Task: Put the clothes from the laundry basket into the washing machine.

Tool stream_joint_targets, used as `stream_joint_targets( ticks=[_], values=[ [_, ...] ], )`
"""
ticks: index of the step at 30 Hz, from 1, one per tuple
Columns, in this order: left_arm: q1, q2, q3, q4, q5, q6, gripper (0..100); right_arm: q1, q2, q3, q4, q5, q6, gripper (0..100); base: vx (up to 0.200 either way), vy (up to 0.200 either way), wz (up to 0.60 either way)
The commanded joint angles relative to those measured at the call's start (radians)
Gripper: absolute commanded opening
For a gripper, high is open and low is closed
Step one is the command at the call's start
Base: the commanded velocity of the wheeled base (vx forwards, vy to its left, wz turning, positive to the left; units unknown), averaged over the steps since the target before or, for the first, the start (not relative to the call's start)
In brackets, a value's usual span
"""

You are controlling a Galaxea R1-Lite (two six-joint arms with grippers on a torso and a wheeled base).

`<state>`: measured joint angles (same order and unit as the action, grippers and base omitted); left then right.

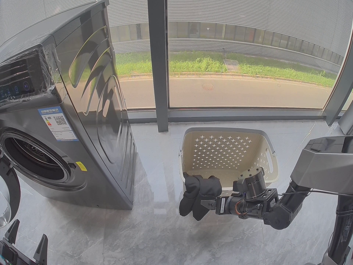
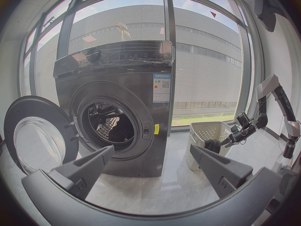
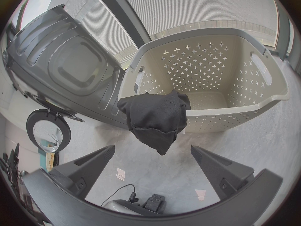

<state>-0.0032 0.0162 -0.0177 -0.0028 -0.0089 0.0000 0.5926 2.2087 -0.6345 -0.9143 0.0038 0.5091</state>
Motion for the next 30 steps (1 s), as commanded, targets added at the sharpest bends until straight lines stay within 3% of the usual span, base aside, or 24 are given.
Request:
stream_joint_targets(
  ticks=[1,15,26,27,30],
  values=[
    [0.000,-0.015,0.016,0.000,0.000,0.000,100,-0.004,0.059,-0.063,0.003,-0.001,0.023,100,0.000,0.000,0.00],
    [0.000,-0.015,0.016,0.000,0.001,0.000,100,-0.005,0.143,-0.188,0.009,-0.024,0.025,100,0.000,0.000,0.00],
    [0.000,-0.015,0.016,0.000,0.001,-0.002,100,-0.007,0.170,-0.228,-0.005,-0.044,0.038,100,0.000,0.000,0.00],
    [0.000,-0.015,0.016,0.000,0.001,-0.002,100,-0.007,0.170,-0.228,-0.005,-0.044,0.038,0,0.000,0.000,0.00],
    [0.000,-0.015,0.016,0.000,0.001,-0.002,100,-0.005,0.169,-0.225,-0.006,-0.044,0.038,0,0.000,0.000,0.00]
  ],
)
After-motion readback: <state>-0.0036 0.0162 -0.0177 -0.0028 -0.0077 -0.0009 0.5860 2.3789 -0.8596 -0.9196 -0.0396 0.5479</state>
